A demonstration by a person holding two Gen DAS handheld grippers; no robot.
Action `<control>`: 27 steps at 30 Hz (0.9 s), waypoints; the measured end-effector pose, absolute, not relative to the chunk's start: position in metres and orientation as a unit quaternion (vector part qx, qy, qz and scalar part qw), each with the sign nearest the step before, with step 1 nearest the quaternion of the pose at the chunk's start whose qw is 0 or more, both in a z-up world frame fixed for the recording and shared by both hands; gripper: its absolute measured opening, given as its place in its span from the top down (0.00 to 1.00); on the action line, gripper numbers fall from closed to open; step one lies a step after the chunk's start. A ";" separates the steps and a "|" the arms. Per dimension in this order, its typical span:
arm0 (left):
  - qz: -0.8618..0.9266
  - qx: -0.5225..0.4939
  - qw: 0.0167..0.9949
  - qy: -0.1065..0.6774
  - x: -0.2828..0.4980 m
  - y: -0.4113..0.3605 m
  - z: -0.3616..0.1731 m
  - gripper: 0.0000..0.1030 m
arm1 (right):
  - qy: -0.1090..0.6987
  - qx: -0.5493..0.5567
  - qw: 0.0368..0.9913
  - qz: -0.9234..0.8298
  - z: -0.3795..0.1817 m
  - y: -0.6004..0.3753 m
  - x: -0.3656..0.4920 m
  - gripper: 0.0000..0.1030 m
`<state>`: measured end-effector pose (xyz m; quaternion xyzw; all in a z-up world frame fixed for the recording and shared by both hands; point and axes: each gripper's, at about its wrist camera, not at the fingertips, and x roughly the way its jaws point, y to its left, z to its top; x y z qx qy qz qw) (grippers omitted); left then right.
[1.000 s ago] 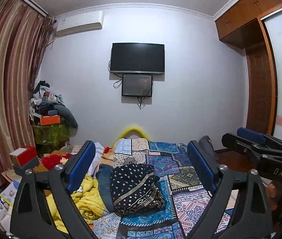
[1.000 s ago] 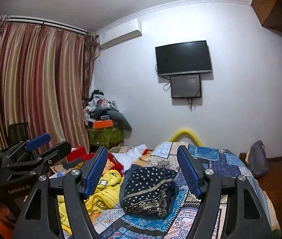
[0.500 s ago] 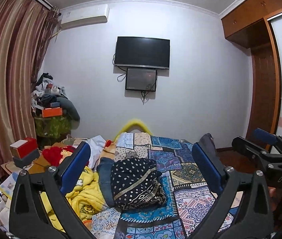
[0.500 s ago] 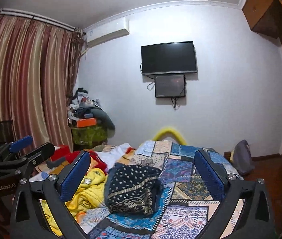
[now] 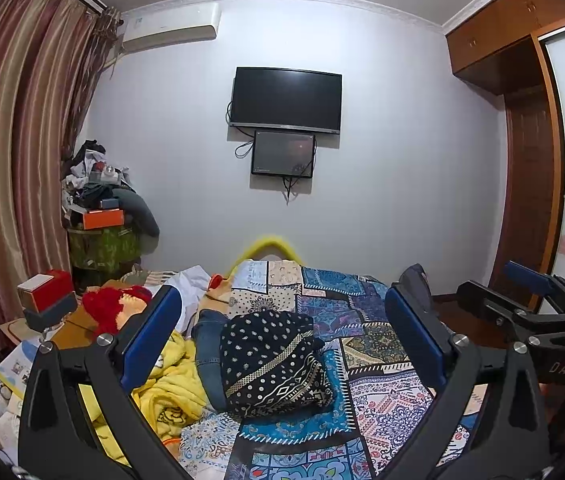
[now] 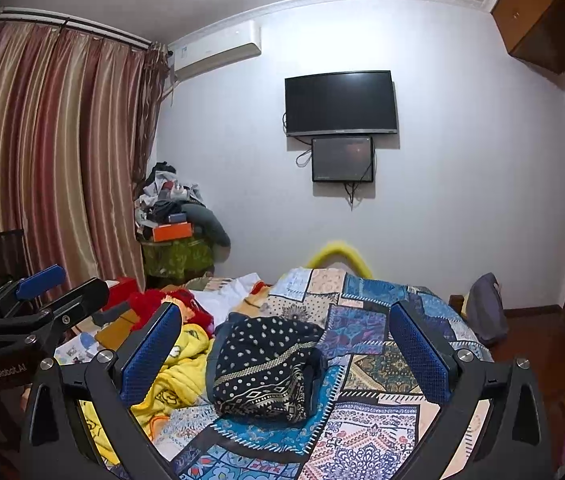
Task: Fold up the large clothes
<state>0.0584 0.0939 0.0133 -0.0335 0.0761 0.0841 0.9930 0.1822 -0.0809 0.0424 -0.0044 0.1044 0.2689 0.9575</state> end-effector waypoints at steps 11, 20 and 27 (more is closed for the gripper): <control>0.080 -0.035 0.993 0.078 0.061 0.100 0.011 0.01 | 0.102 -0.009 0.958 0.267 0.042 -0.081 0.183 0.00; 0.071 -0.043 0.993 0.082 0.064 0.103 0.011 0.01 | 0.103 0.002 0.959 0.265 0.042 -0.084 0.185 0.00; 0.066 -0.044 0.993 0.087 0.067 0.104 0.010 0.01 | 0.103 0.003 0.959 0.266 0.042 -0.087 0.186 0.00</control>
